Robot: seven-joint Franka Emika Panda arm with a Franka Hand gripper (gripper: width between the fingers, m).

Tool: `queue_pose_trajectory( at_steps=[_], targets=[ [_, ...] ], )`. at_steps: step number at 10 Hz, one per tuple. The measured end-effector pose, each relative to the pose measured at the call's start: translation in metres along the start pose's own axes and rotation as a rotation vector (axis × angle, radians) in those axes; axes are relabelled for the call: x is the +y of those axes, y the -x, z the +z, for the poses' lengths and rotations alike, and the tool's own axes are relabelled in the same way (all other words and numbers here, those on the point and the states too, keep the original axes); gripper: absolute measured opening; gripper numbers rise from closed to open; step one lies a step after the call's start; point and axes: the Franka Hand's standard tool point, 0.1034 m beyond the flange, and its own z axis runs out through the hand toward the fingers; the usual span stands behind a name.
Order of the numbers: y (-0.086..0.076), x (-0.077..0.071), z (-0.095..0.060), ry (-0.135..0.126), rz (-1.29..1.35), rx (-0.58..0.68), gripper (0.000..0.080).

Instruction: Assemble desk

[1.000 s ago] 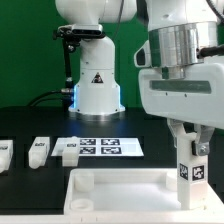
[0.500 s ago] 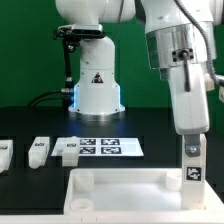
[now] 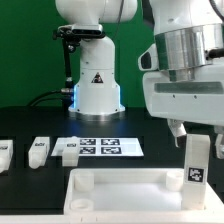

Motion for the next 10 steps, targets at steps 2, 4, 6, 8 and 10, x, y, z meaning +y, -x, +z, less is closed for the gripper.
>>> queue_pose_trajectory(
  at_steps=[2,4,6,8,10],
  targets=[
    [-0.001,0.001,0.0,0.004,-0.189,0.003,0.0648],
    [-0.006,-0.003,-0.003,0.067,-0.644,0.025,0.0649],
    [-0.01,-0.006,-0.003,0.067,-0.711,0.03,0.0649],
    [-0.01,-0.006,-0.003,0.067,-0.706,0.03,0.0532],
    [-0.013,-0.004,-0.003,0.067,-0.53,0.037,0.0289]
  ],
)
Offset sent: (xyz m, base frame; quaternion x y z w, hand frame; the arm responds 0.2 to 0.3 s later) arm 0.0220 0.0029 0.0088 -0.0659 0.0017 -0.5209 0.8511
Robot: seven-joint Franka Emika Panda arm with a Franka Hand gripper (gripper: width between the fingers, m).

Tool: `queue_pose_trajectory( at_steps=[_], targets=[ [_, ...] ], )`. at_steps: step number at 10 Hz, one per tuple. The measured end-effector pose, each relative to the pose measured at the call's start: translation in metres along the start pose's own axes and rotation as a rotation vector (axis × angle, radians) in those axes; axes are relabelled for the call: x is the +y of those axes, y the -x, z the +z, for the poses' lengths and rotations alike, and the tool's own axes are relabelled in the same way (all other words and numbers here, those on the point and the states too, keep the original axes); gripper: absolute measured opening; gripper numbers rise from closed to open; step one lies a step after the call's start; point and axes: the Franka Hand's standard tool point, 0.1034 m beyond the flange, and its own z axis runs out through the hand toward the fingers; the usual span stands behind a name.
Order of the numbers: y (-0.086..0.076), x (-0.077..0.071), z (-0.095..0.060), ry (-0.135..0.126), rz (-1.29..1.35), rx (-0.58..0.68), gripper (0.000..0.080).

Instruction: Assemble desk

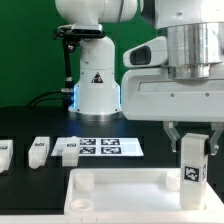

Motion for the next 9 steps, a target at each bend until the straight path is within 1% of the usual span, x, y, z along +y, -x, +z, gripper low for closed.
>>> queue_pose_trajectory(
  at_steps=[1,2,3,4,7,8,9],
  targets=[
    [-0.0014,0.0027,-0.0007,0.006,0.118,-0.006,0.0288],
    [-0.0004,0.0031,-0.0012,0.005,0.349,-0.017,0.0288],
    [0.0007,0.0035,-0.0004,-0.001,0.582,-0.03,0.0288],
    [0.0014,0.003,0.0001,-0.001,0.597,-0.031,0.0288],
    [0.0014,0.0028,0.0001,-0.003,0.803,-0.037,0.0288],
    [0.001,0.0032,0.0005,-0.022,1.049,-0.062,0.0288],
    [0.0021,0.0021,0.0011,-0.038,1.198,-0.072,0.0288]
  ],
)
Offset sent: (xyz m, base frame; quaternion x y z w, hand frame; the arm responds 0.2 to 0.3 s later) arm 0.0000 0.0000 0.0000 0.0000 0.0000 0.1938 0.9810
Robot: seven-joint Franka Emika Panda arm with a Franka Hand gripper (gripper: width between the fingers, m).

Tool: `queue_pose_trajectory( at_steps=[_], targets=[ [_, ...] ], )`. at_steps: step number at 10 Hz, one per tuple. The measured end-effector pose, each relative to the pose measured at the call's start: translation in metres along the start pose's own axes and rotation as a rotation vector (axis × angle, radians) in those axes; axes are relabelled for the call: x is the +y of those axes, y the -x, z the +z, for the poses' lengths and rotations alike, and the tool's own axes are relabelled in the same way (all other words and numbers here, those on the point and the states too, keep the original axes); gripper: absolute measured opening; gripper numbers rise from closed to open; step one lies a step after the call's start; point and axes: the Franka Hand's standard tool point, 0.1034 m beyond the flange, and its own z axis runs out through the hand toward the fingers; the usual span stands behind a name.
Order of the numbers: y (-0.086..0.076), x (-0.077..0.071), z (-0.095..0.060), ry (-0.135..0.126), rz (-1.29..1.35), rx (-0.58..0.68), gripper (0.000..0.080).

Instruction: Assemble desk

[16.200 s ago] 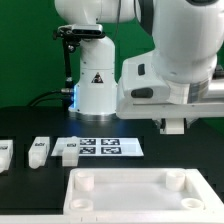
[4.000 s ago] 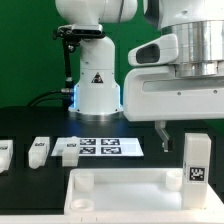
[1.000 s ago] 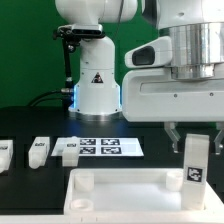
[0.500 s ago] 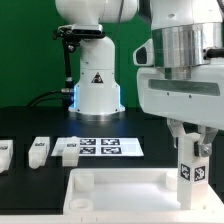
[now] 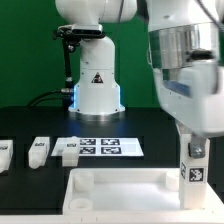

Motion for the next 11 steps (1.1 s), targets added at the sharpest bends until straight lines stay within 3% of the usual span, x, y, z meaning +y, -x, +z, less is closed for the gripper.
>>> queue_pose_trajectory(
  at_steps=[4,5,6,7,8,9,11],
  targets=[
    [0.0,0.0,0.001,-0.001,0.087,-0.002,0.0295],
    [0.0,0.0,0.001,-0.001,0.087,-0.002,0.0496],
    [0.0,-0.002,-0.003,-0.003,0.04,-0.004,0.0496],
    [0.0,-0.008,-0.023,-0.027,-0.019,-0.023,0.0616],
    [-0.002,-0.009,-0.044,-0.05,-0.028,-0.043,0.0639],
    [-0.002,-0.008,-0.053,-0.057,-0.026,-0.049,0.0648],
    [-0.003,-0.005,-0.045,-0.047,-0.027,-0.043,0.0648]
  ],
)
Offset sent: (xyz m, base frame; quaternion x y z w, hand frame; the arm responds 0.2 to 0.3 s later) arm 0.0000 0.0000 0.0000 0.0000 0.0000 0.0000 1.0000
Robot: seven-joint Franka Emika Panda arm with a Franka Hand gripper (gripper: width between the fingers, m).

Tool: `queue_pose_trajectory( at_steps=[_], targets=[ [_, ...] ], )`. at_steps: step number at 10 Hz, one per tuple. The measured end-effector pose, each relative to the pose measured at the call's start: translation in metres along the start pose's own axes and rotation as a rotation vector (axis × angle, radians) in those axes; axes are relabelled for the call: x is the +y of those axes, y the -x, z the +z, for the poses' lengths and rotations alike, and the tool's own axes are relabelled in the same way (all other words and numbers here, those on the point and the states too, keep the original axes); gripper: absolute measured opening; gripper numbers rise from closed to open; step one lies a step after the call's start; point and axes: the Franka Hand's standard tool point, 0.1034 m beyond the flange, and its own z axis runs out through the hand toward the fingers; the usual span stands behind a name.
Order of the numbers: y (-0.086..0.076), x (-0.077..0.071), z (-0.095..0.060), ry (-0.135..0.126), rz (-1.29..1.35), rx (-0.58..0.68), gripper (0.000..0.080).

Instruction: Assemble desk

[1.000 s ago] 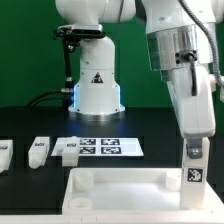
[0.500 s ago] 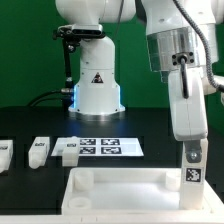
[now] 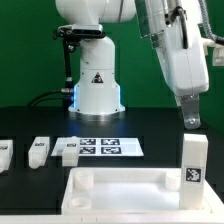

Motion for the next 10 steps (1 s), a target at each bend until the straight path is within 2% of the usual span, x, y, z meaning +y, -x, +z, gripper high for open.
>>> queue_pose_trajectory(
  at_steps=[8,9,10],
  targets=[
    [-0.001,0.001,0.002,0.004,-0.038,0.002,0.0648],
    [-0.003,0.002,0.002,0.005,-0.073,0.001,0.0648],
    [-0.014,0.007,-0.003,0.014,-0.186,-0.003,0.0648]
  ],
)
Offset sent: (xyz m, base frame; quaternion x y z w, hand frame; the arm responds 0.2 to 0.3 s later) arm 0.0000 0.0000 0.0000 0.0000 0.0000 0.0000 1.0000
